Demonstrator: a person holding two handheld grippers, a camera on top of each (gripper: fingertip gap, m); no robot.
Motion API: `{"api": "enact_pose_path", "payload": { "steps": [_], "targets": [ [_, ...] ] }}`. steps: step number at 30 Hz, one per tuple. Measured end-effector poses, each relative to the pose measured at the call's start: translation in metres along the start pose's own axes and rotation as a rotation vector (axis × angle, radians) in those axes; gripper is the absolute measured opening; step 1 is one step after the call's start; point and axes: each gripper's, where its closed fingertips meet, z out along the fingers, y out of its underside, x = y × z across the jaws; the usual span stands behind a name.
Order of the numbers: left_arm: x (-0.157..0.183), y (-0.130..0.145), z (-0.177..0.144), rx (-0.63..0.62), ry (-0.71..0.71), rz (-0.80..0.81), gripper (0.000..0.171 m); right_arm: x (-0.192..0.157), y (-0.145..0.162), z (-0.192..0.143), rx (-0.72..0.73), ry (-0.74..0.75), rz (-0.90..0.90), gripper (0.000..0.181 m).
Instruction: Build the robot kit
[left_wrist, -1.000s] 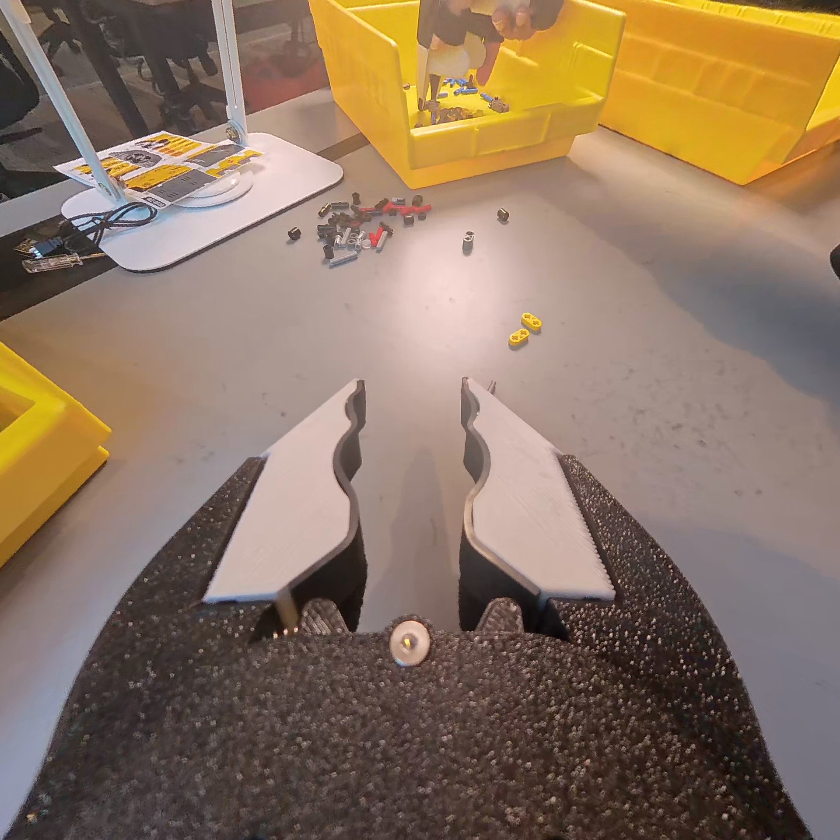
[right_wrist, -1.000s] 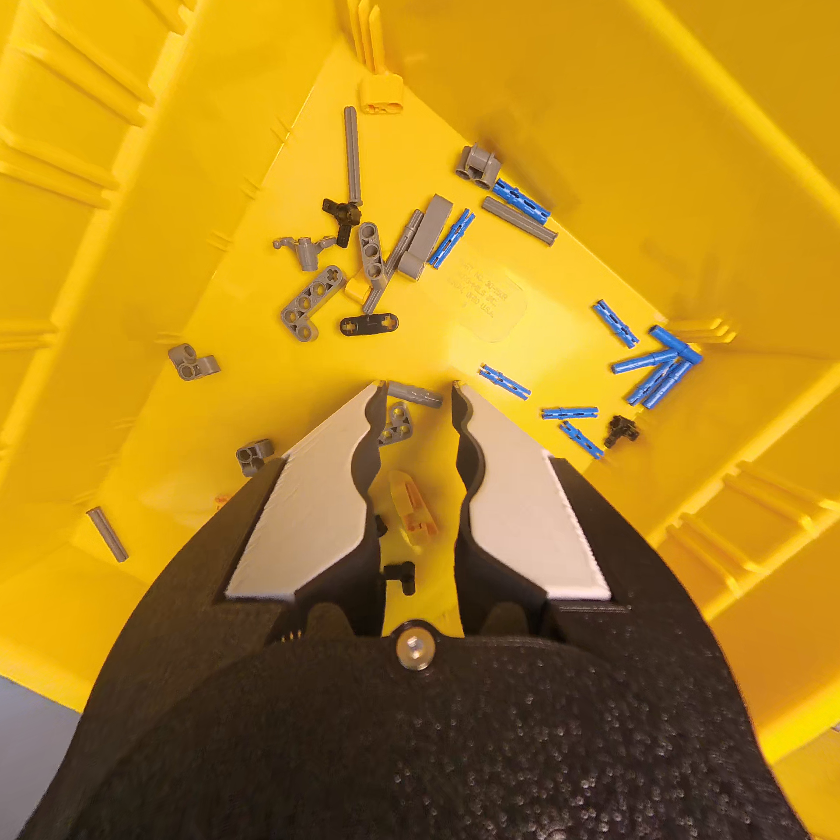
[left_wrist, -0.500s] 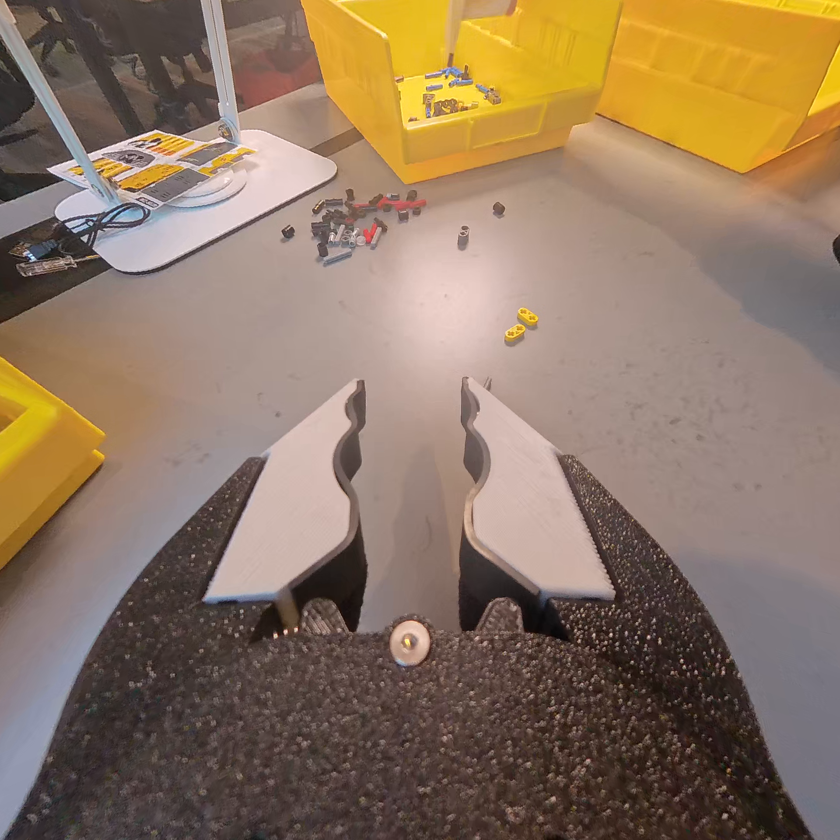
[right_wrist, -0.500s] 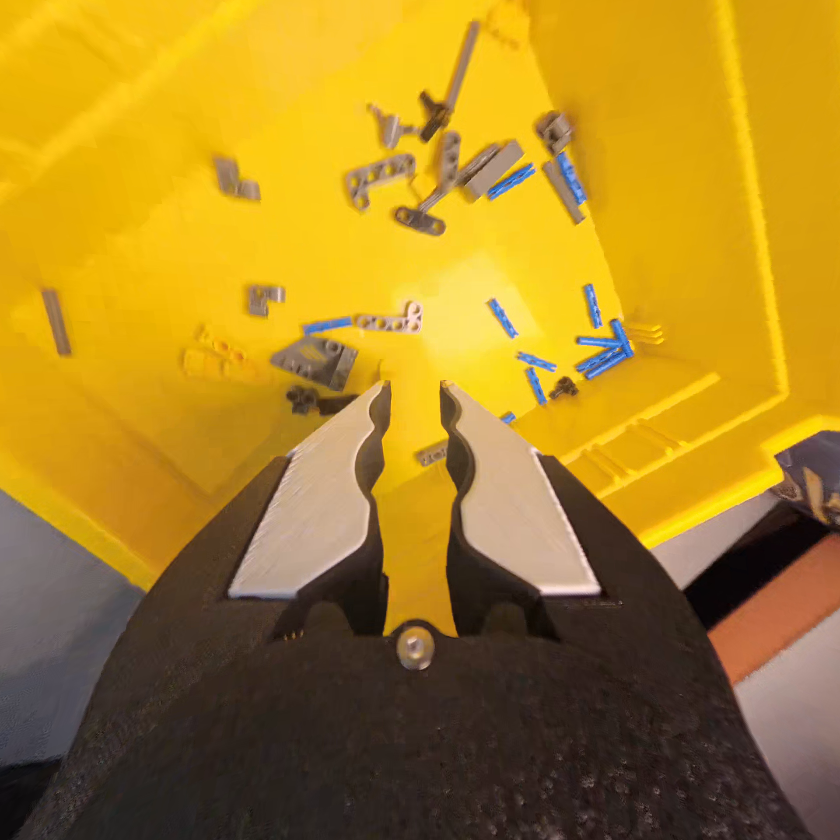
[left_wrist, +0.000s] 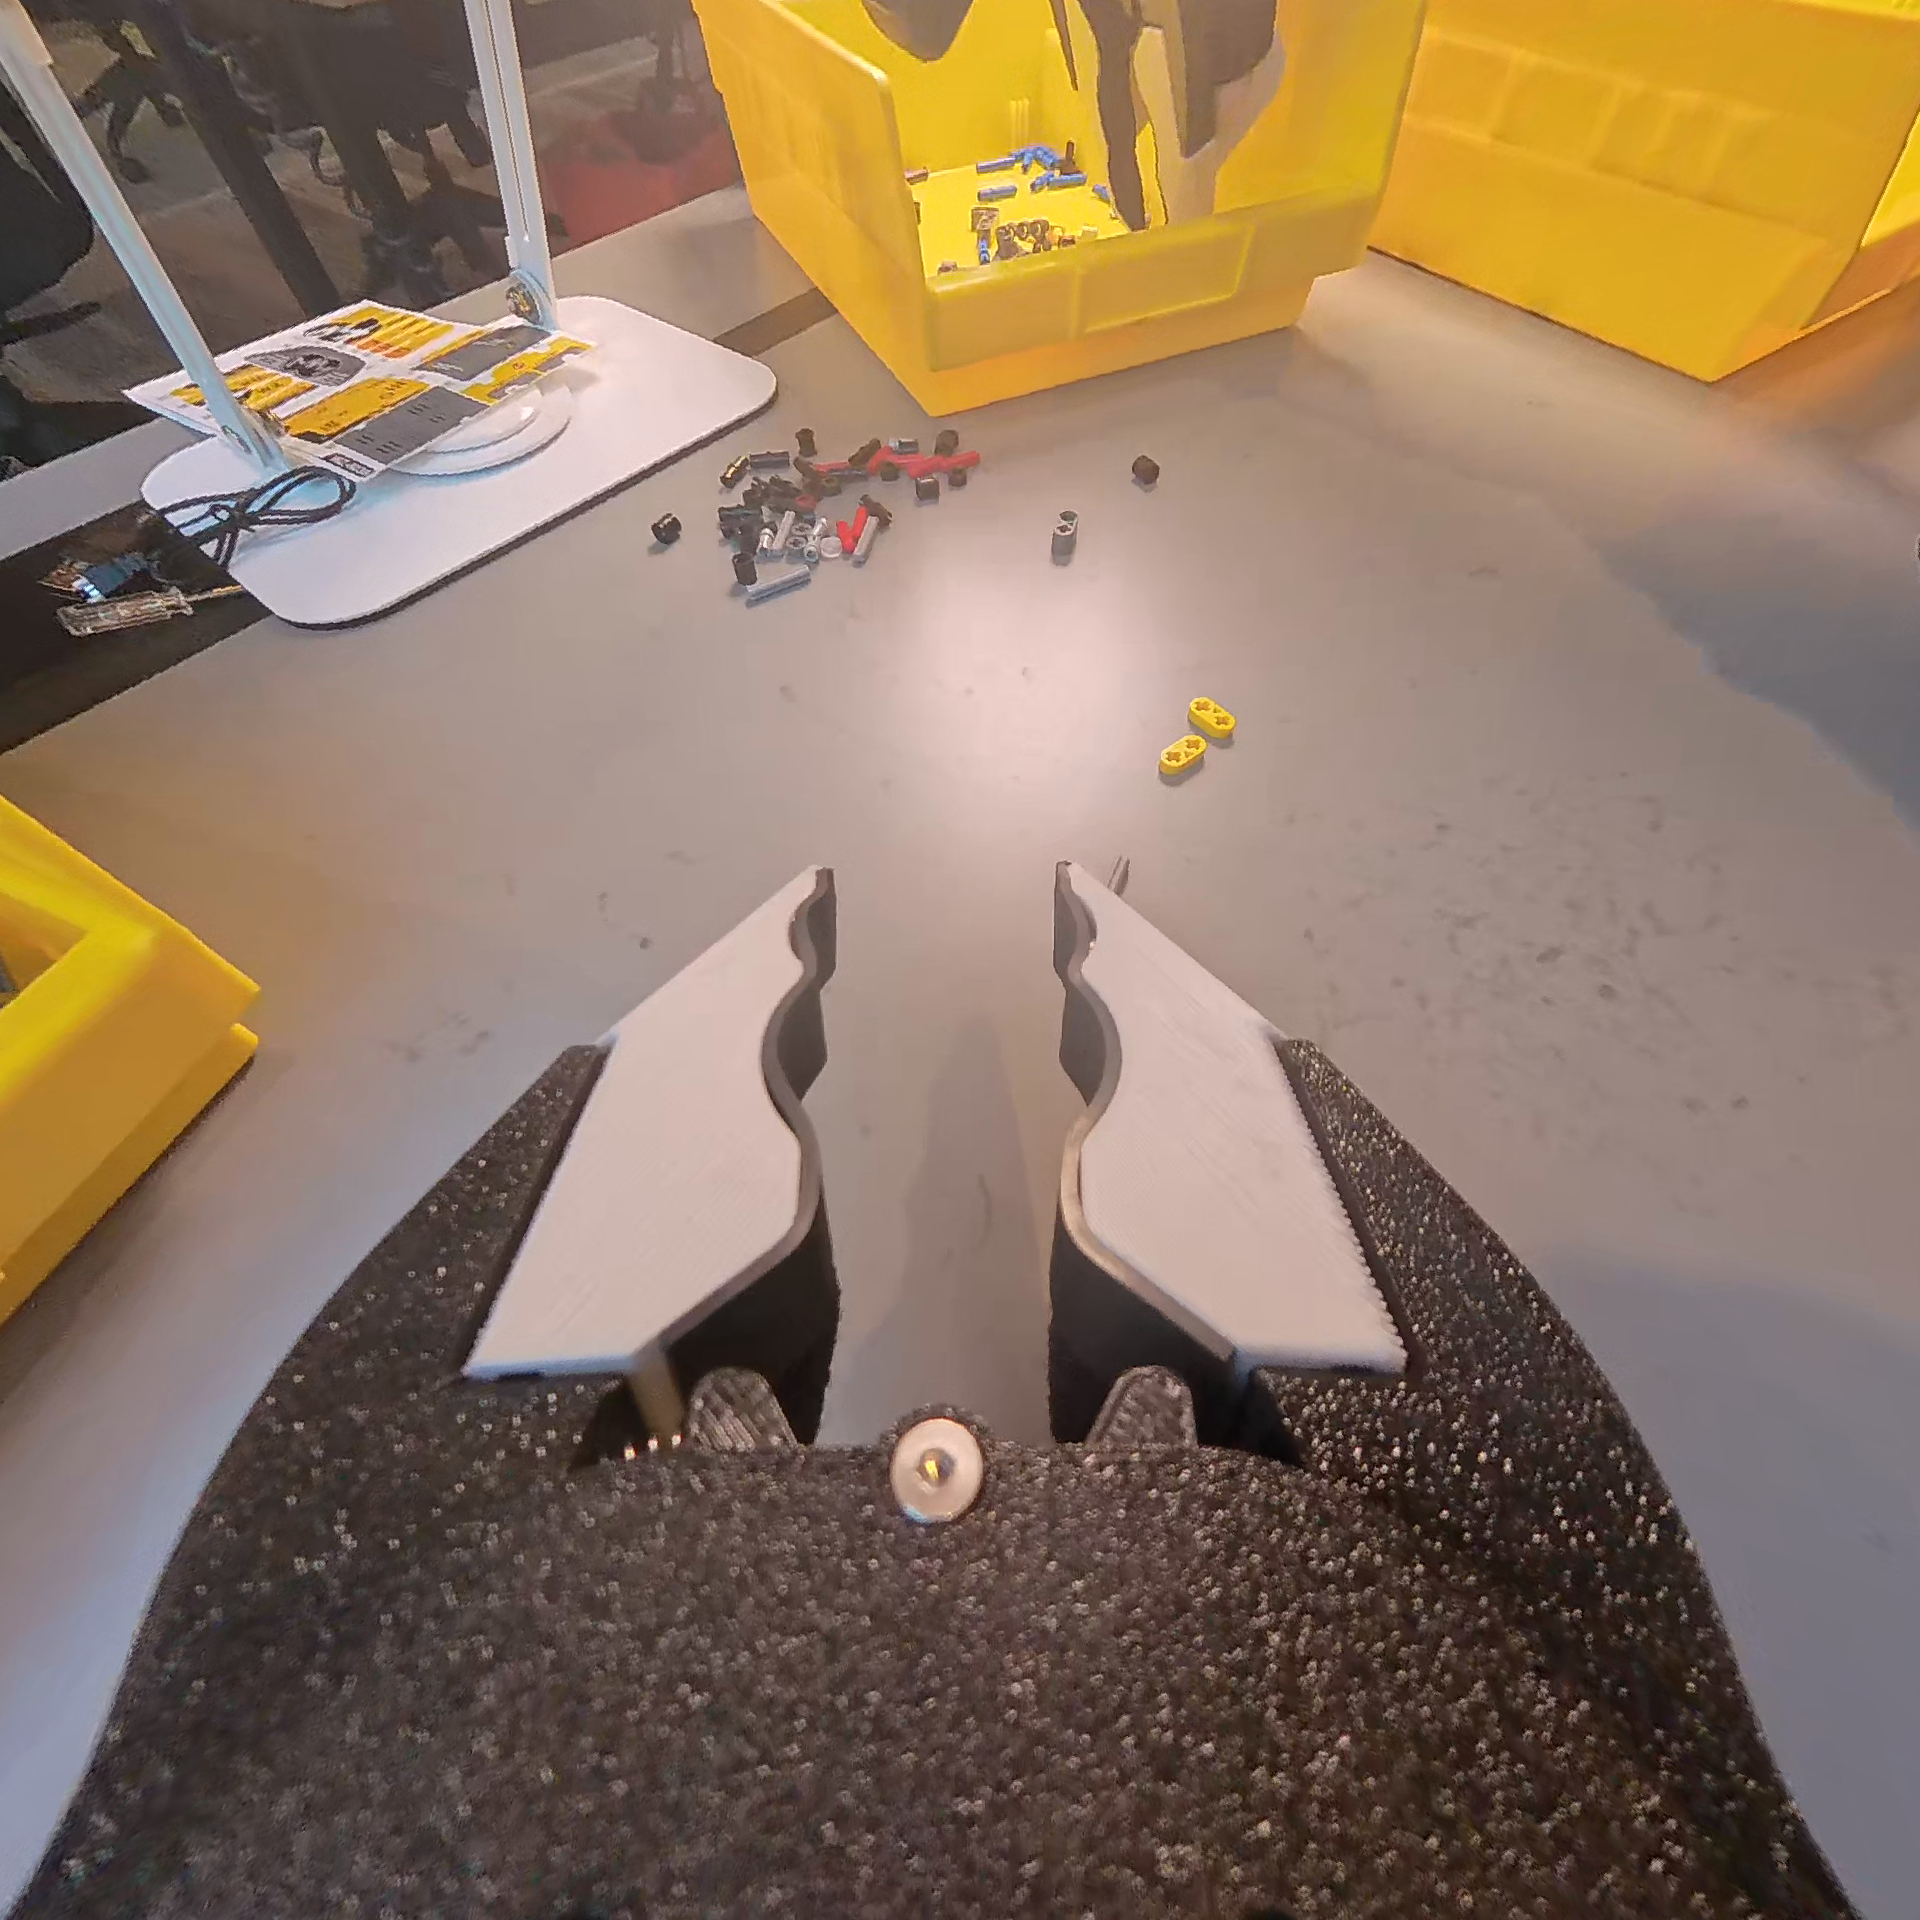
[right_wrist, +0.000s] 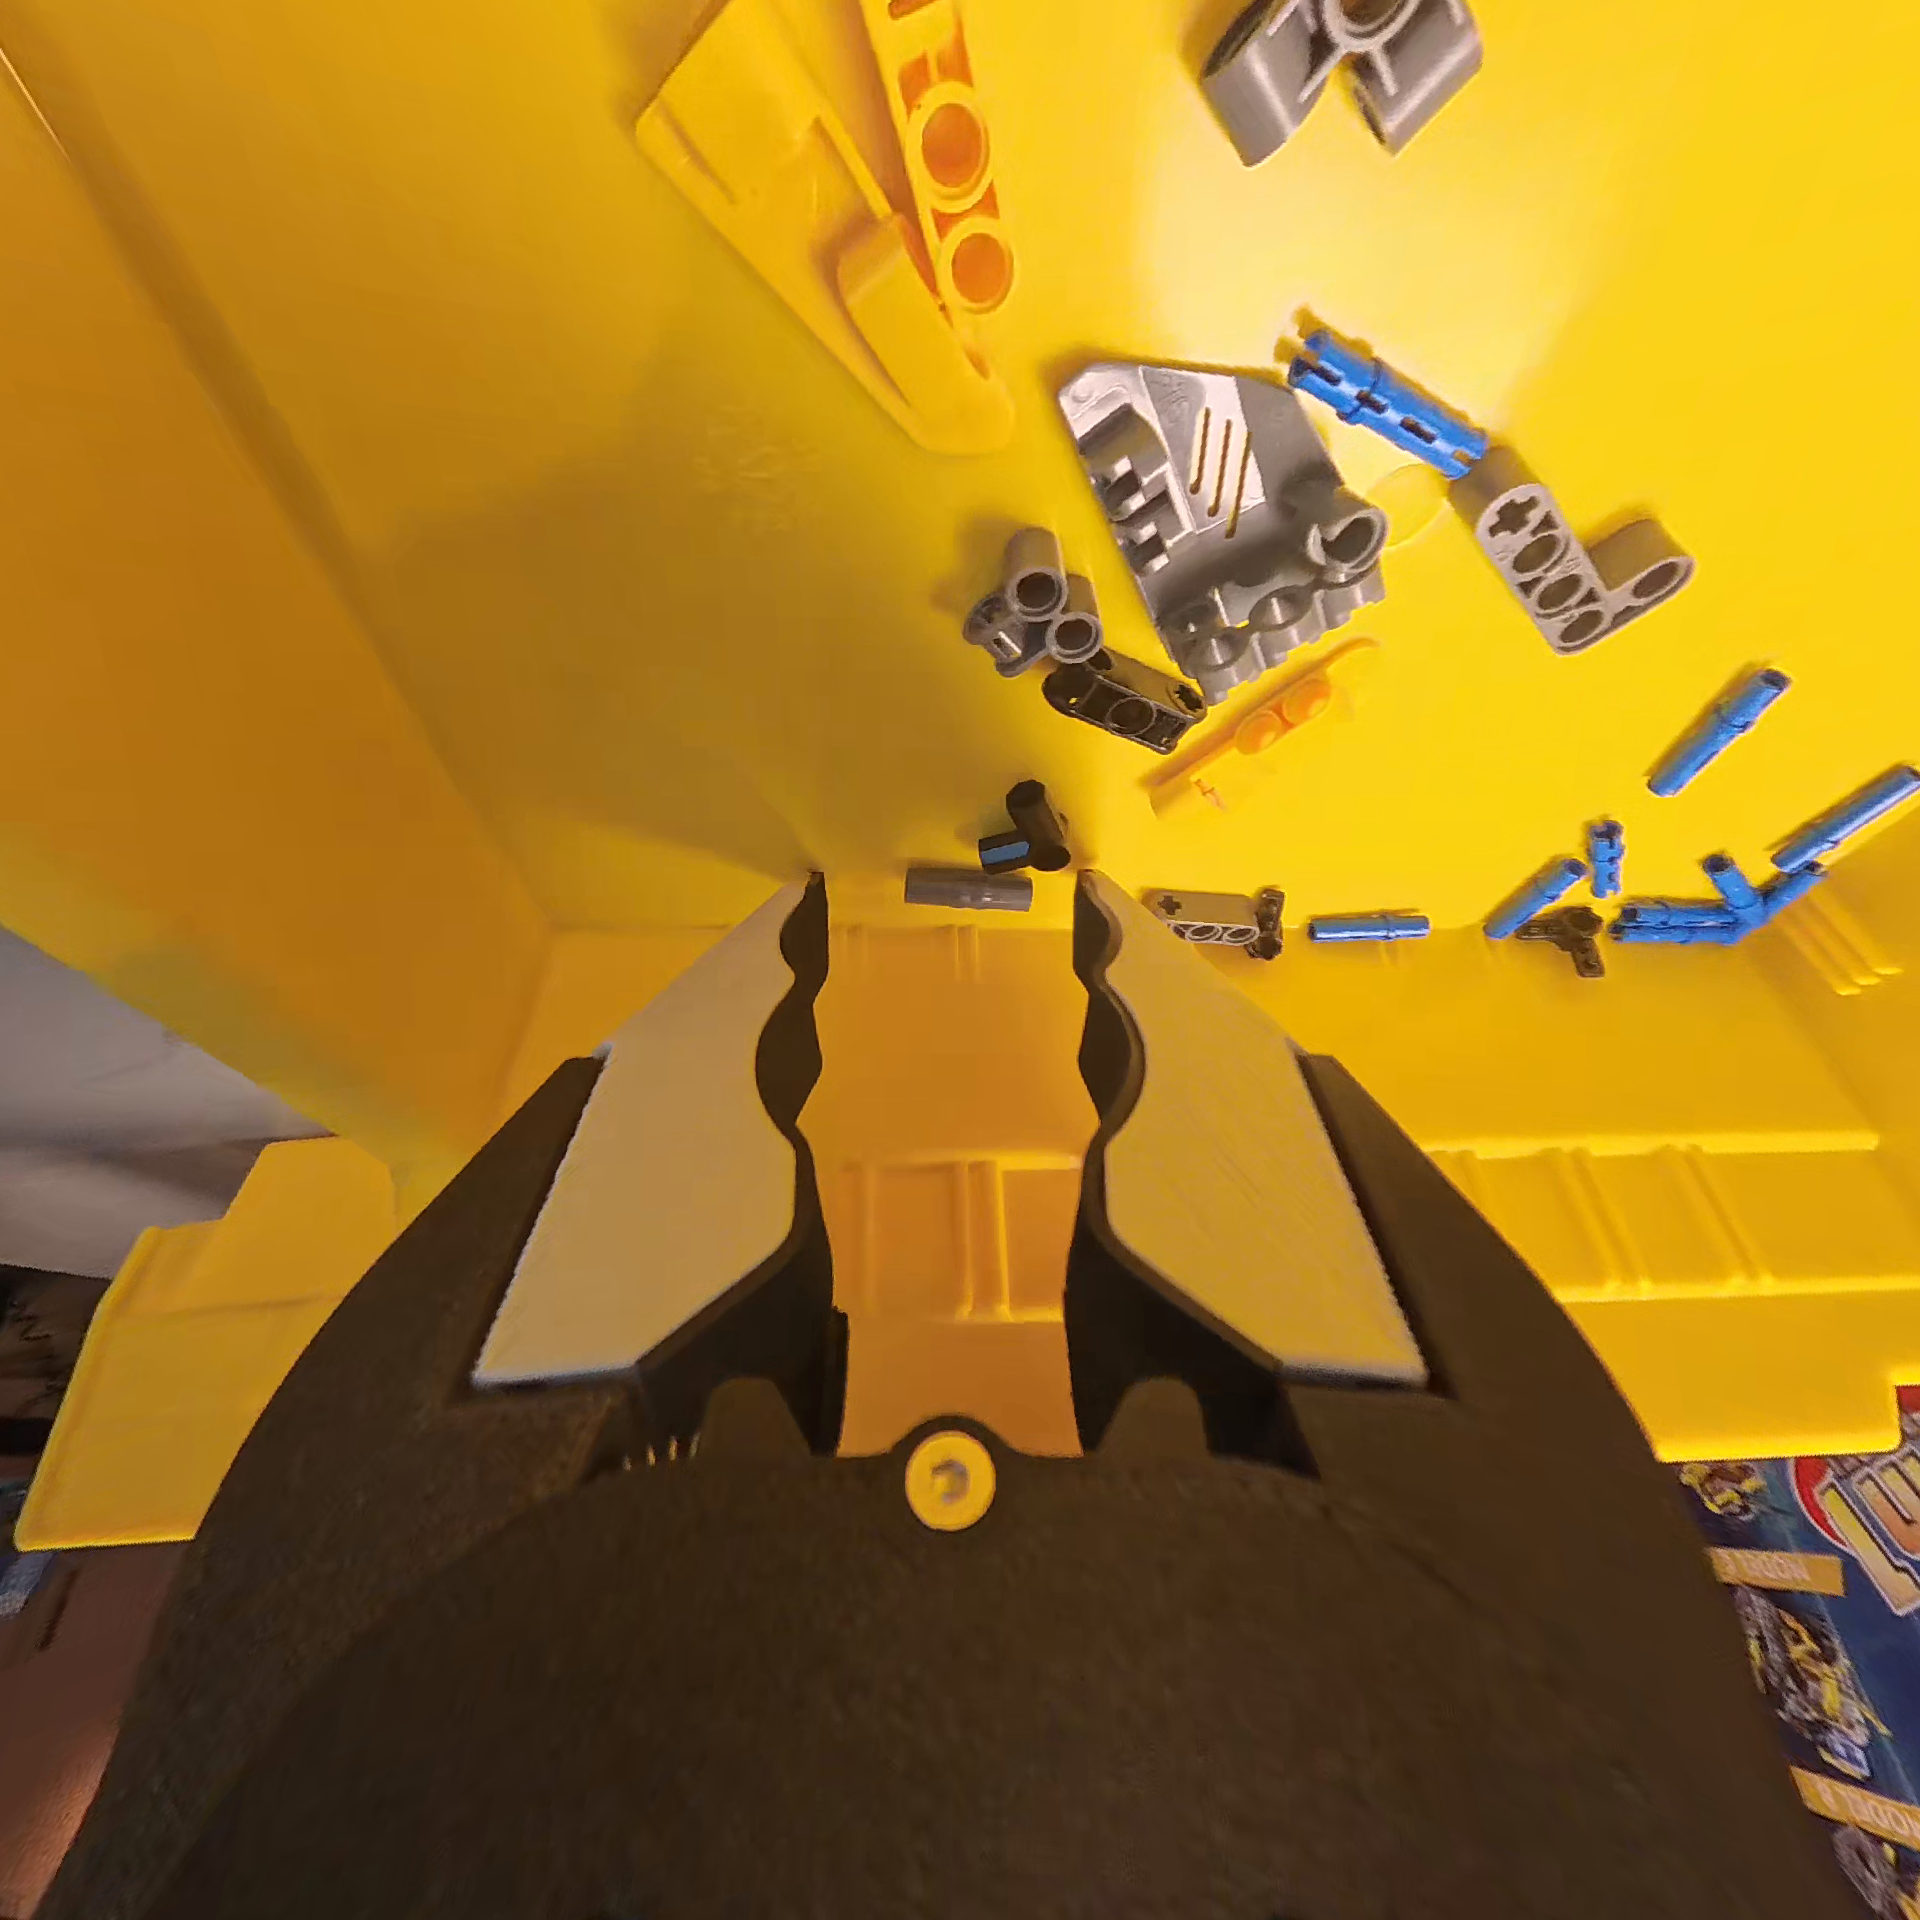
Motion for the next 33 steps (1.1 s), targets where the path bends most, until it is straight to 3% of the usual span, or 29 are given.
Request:
{"api": "enact_pose_path", "payload": {
  "steps": [9, 15, 18, 23, 26, 30, 33],
  "targets": [
    [0.001, 0.001, 0.0, -0.005, 0.001, 0.005, 0.041, 0.004, 0.0, 0.0, 0.025, -0.061, 0.042, 0.024],
    [0.0, -0.001, -0.001, 0.001, -0.003, 0.003, 0.041, 0.003, -0.001, -0.003, 0.029, -0.054, 0.046, 0.023],
    [0.001, 0.0, -0.001, -0.003, -0.001, 0.008, 0.041, -0.004, 0.002, -0.02, 0.068, -0.031, 0.028, 0.023],
    [0.0, -0.002, -0.002, 0.005, -0.004, 0.009, 0.041, -0.053, -0.003, -0.071, 0.26, 0.05, -0.106, 0.024],
    [0.001, -0.002, 0.0, 0.002, -0.002, 0.008, 0.041, -0.103, -0.024, -0.098, 0.433, 0.102, -0.22, 0.024],
    [0.001, -0.003, -0.001, 0.01, -0.01, 0.018, 0.041, -0.172, -0.064, -0.106, 0.636, 0.125, -0.313, 0.024],
    [-0.001, -0.004, -0.002, 0.015, -0.016, 0.014, 0.042, -0.219, -0.1, -0.104, 0.811, 0.049, -0.316, 0.024]
  ]
}}
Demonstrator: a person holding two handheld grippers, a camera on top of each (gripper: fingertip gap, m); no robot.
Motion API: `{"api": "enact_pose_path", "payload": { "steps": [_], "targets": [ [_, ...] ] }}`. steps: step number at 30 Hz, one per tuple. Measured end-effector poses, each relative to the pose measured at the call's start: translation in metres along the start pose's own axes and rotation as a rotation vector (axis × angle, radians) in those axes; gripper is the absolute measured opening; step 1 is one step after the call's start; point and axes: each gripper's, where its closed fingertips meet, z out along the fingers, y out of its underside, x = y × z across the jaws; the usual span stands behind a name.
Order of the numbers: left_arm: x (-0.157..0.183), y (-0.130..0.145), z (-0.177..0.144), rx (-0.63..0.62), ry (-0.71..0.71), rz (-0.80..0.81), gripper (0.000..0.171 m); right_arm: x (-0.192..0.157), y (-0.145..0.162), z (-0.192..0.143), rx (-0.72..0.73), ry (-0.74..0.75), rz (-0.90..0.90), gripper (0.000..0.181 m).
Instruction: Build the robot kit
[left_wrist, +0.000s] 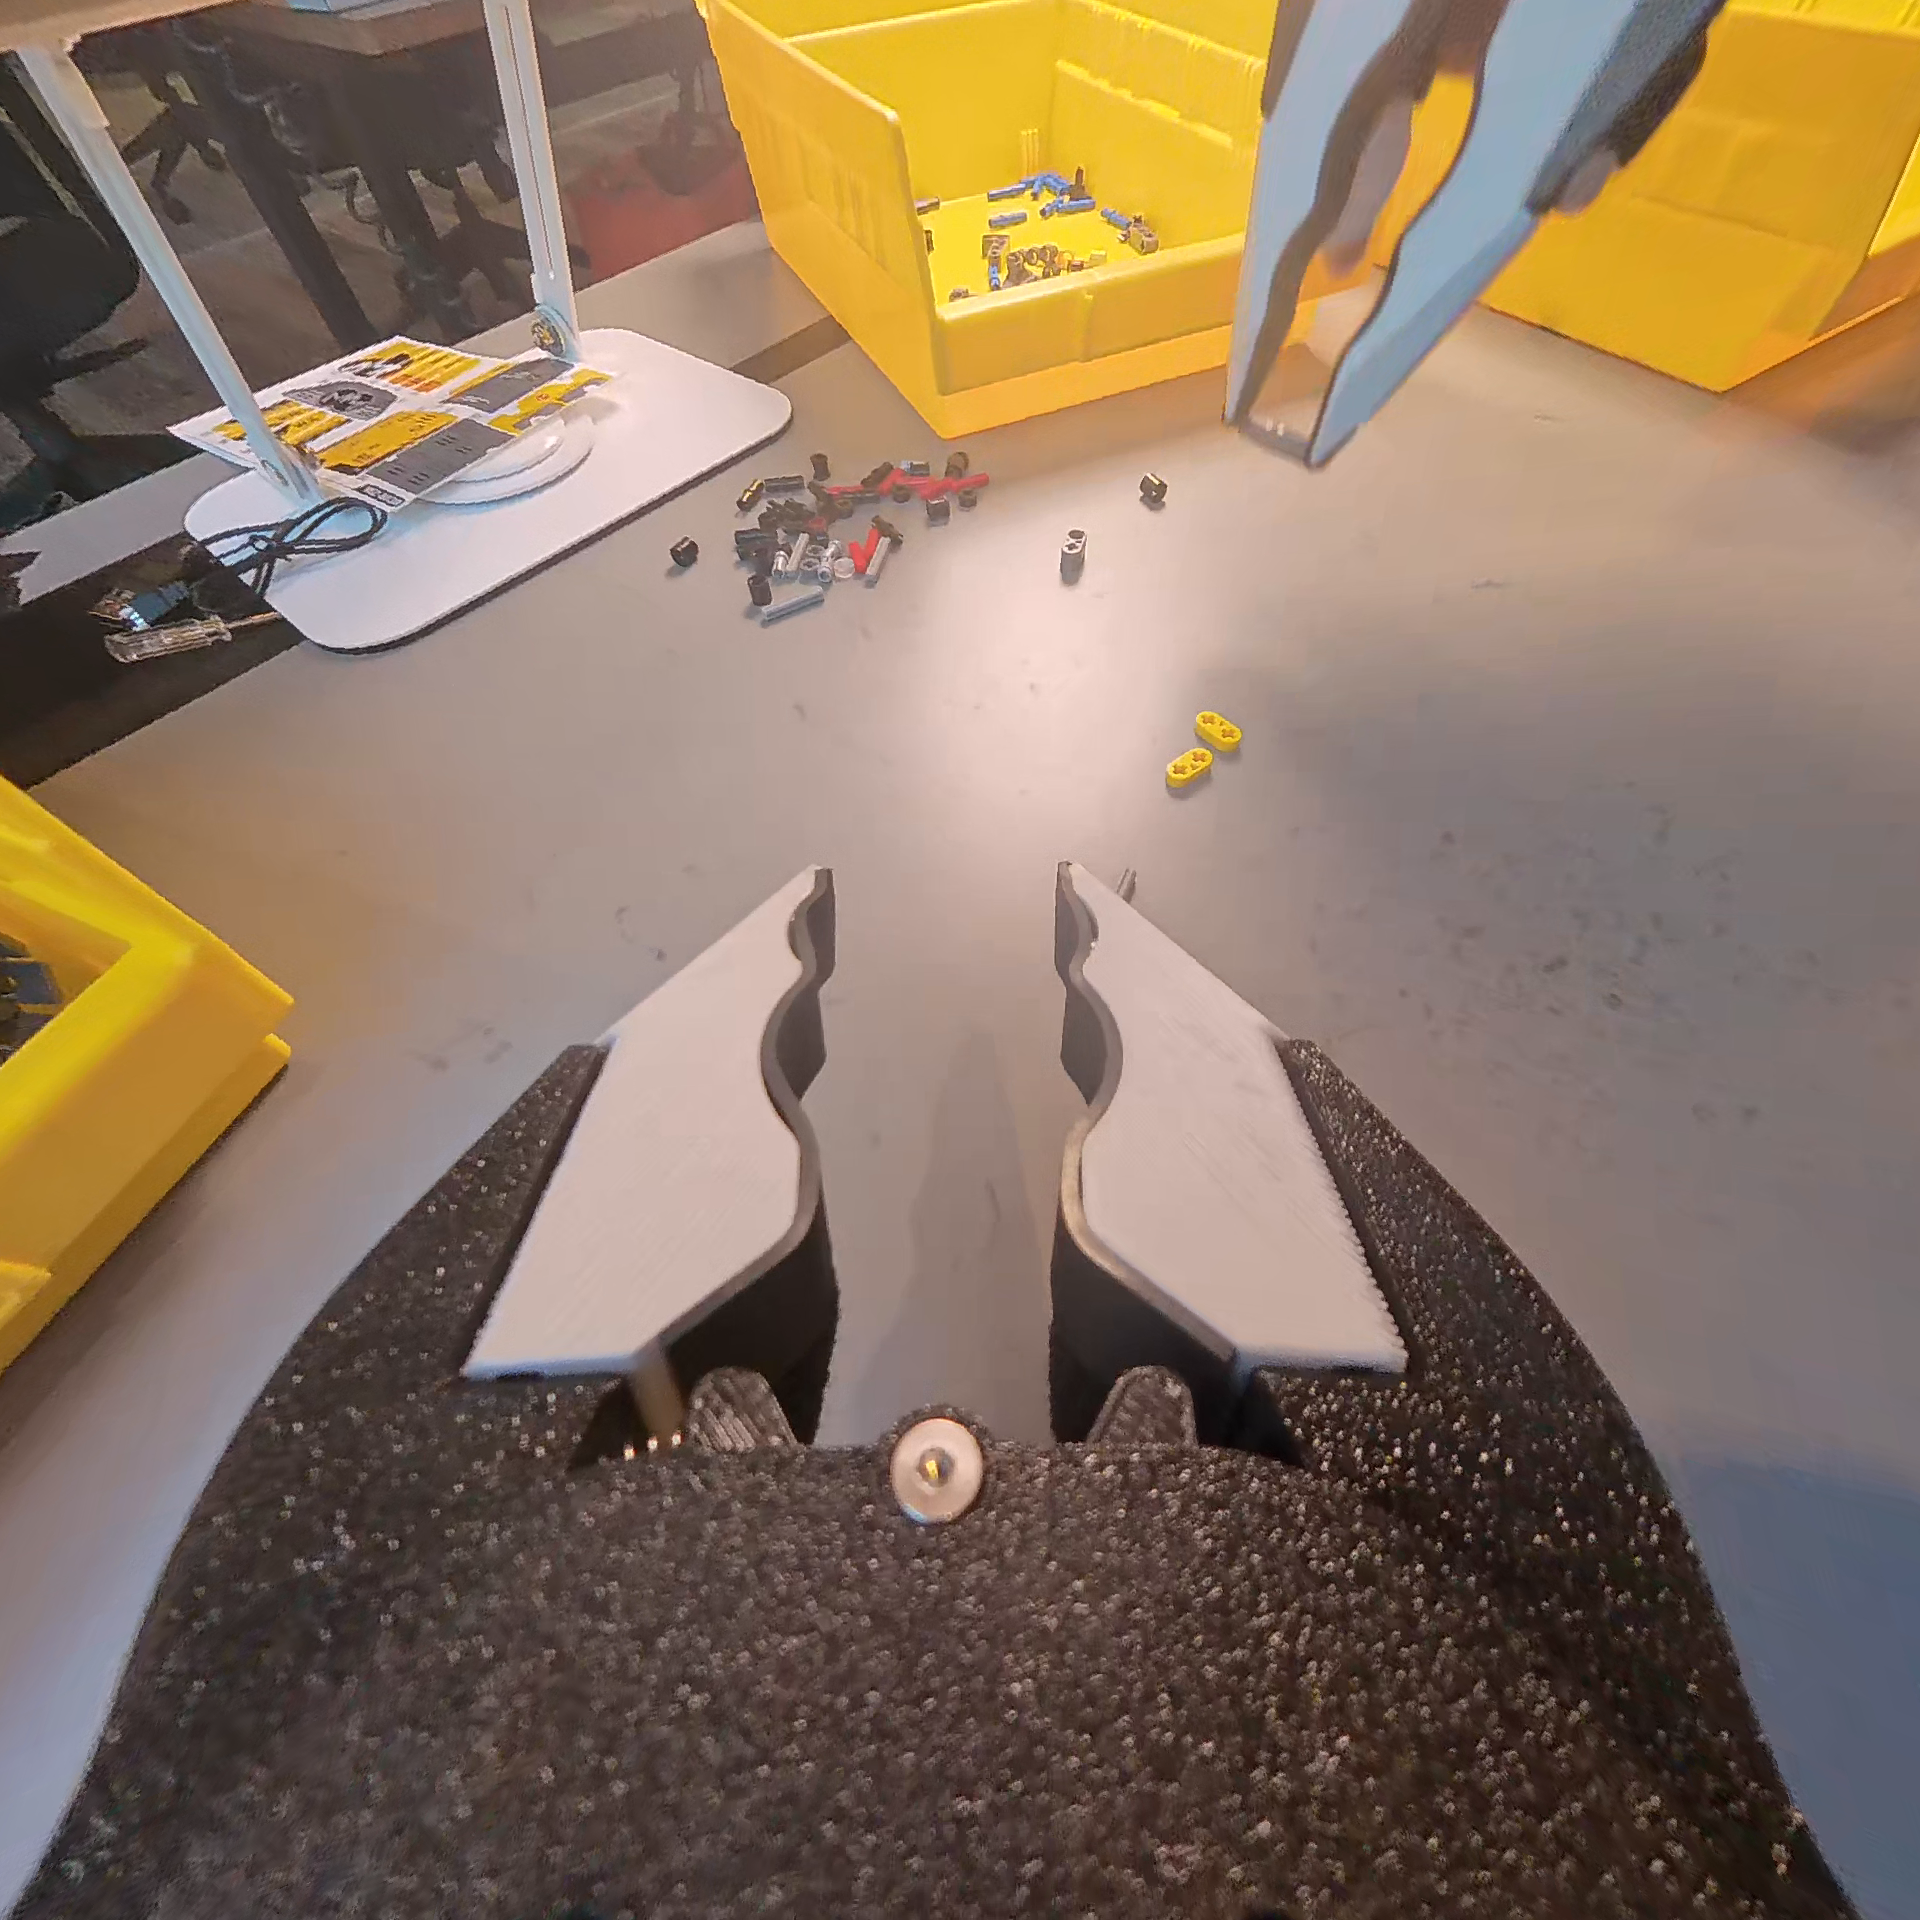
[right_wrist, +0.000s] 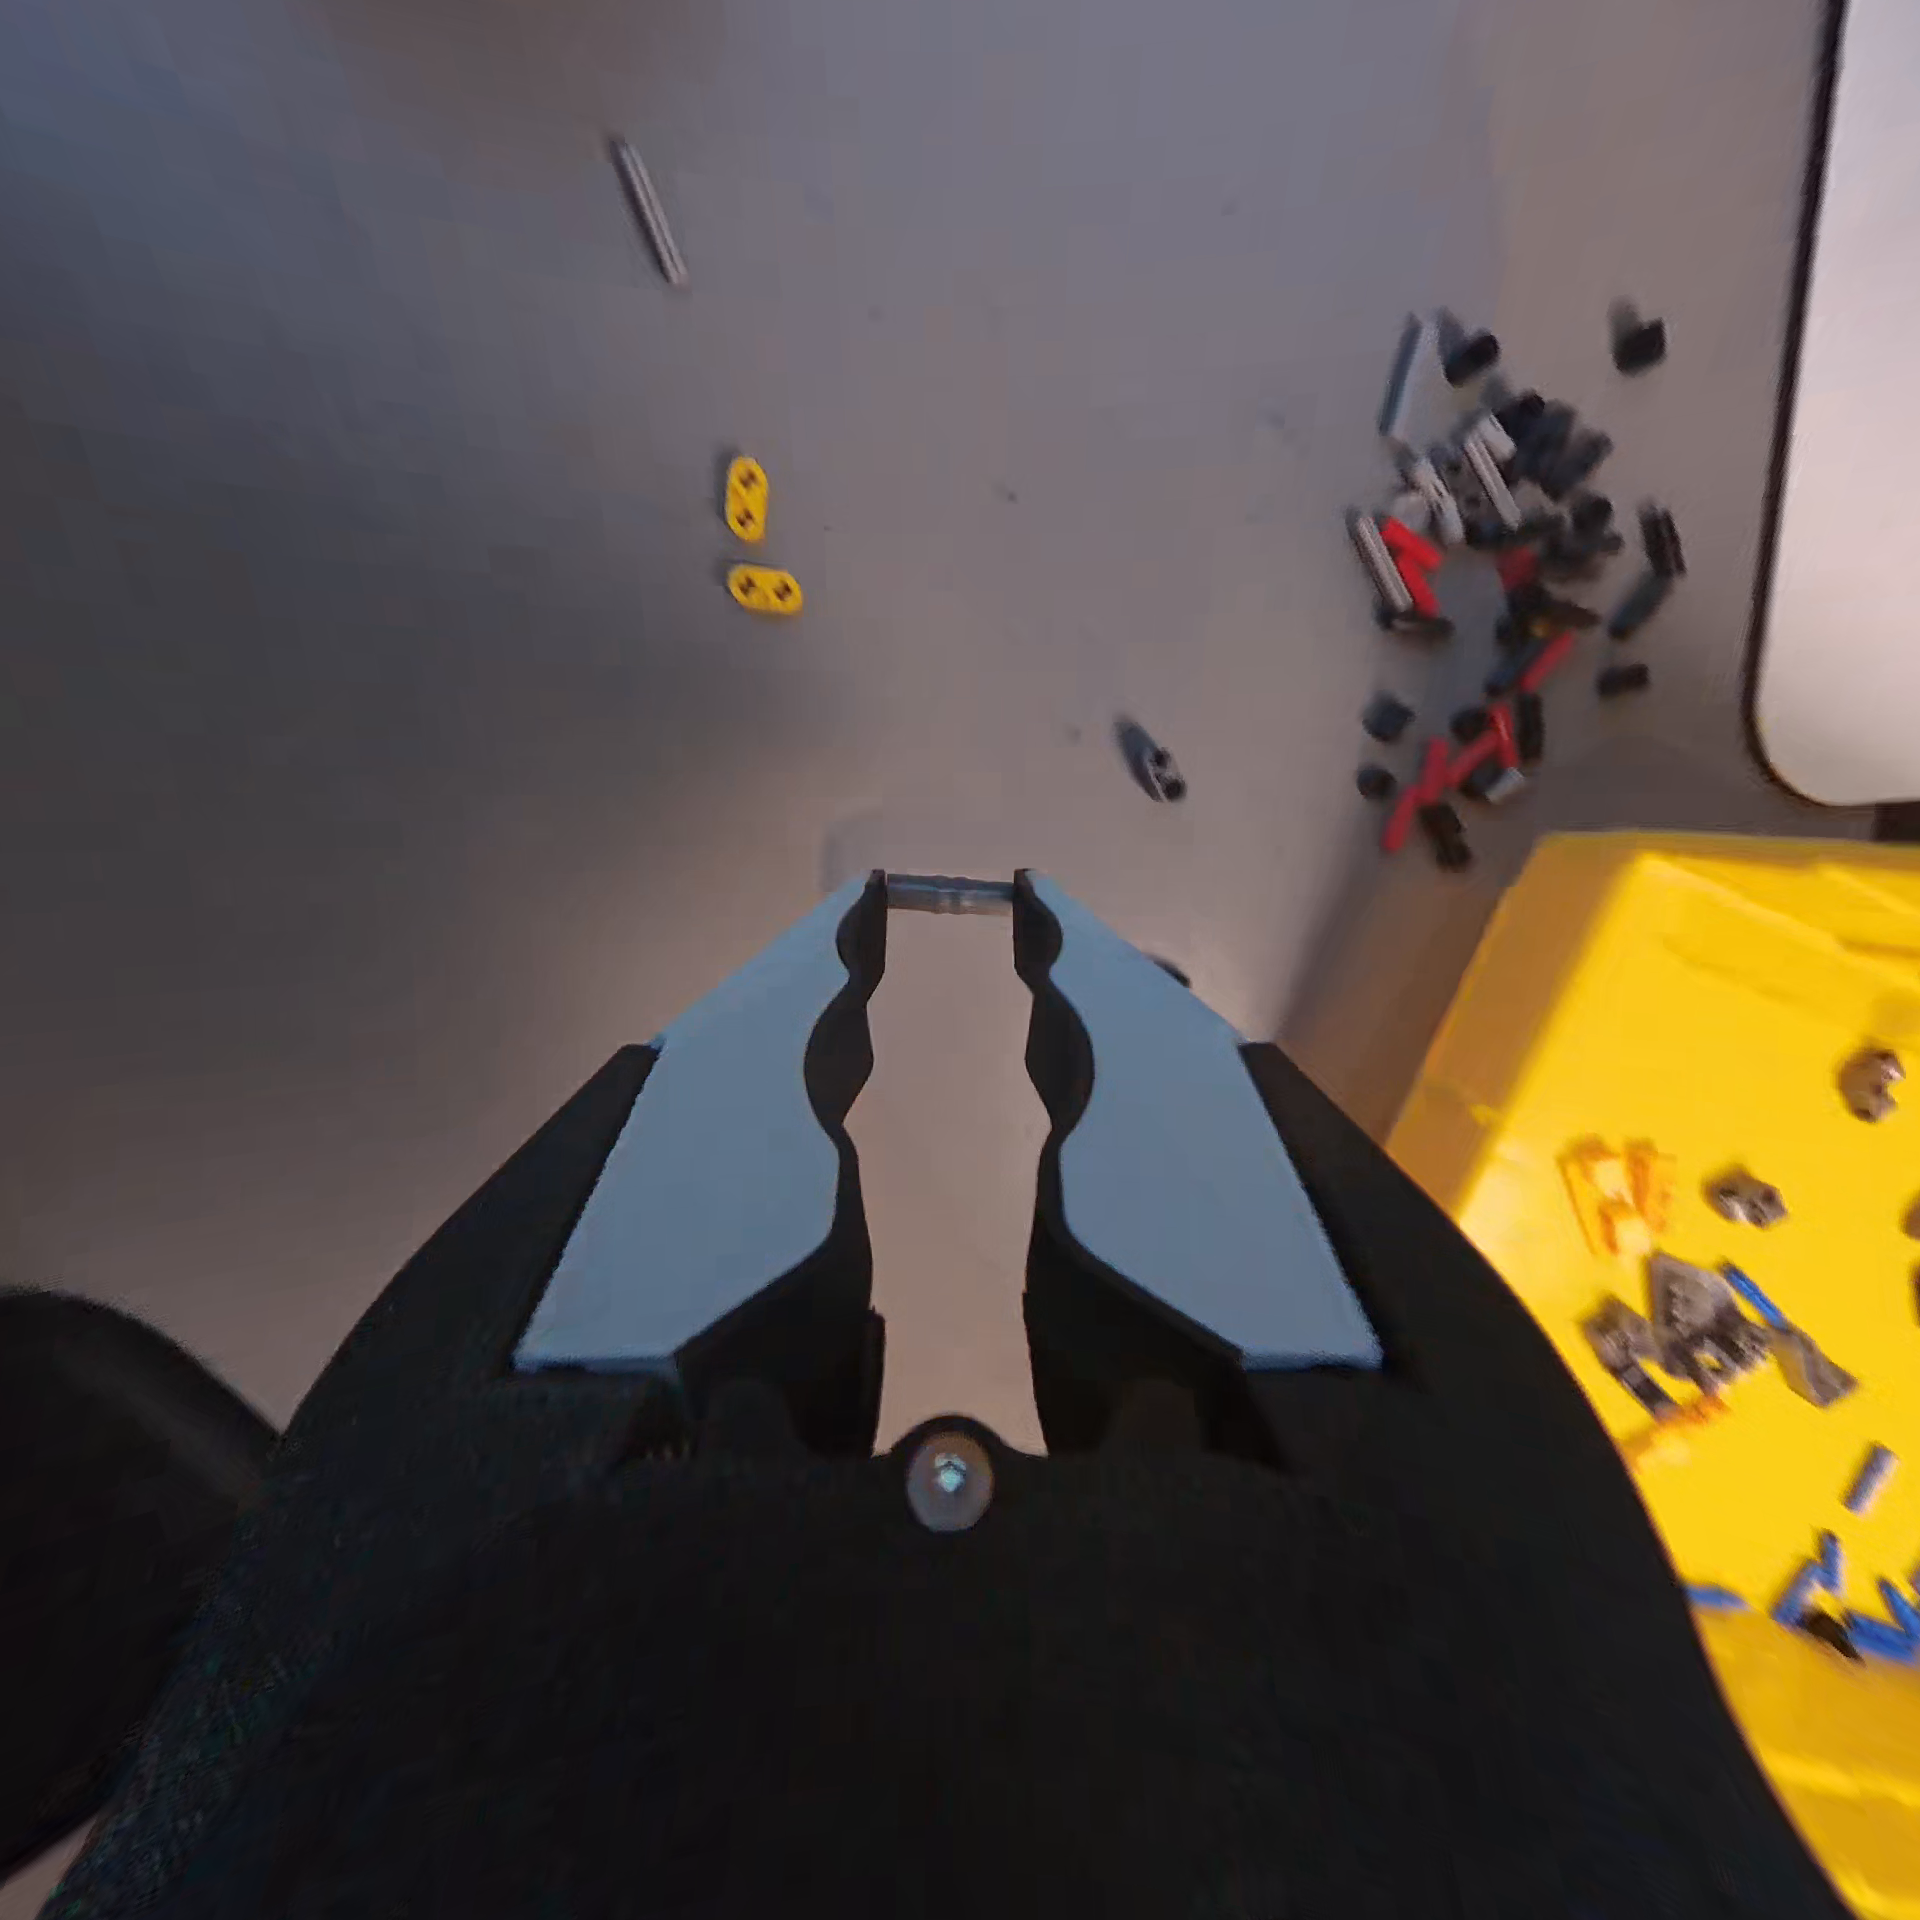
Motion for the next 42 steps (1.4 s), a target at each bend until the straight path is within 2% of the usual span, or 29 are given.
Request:
{"api": "enact_pose_path", "payload": {
  "steps": [3, 8, 18, 22, 28, 32, 36, 42],
  "targets": [
    [-0.001, -0.002, -0.001, 0.011, -0.006, -0.002, 0.042, -0.019, -0.022, 0.027, 0.123, -0.009, 0.001, 0.024],
    [-0.003, -0.005, -0.002, 0.029, -0.013, 0.001, 0.042, -0.036, -0.027, 0.055, 0.168, -0.054, 0.022, 0.024],
    [-0.002, 0.0, 0.002, 0.017, -0.007, -0.004, 0.042, -0.036, -0.028, 0.056, 0.22, -0.025, 0.015, 0.026],
    [-0.004, 0.0, 0.002, 0.017, -0.011, -0.005, 0.042, -0.032, -0.032, 0.051, 0.296, 0.015, 0.02, 0.032],
    [-0.005, 0.0, 0.002, 0.02, -0.015, -0.012, 0.042, -0.016, -0.06, 0.002, 0.611, 0.117, 0.101, 0.042],
    [-0.004, 0.0, 0.003, 0.016, -0.013, -0.004, 0.042, -0.004, -0.065, -0.039, 0.807, 0.242, 0.146, 0.051],
    [-0.004, 0.0, 0.003, 0.014, -0.015, 0.0, 0.042, 0.019, -0.051, -0.078, 0.954, 0.447, 0.208, 0.06],
    [-0.004, 0.0, 0.003, 0.019, -0.018, -0.002, 0.042, 0.052, -0.007, -0.148, 1.089, 0.77, 0.343, 0.071]
  ]
}}
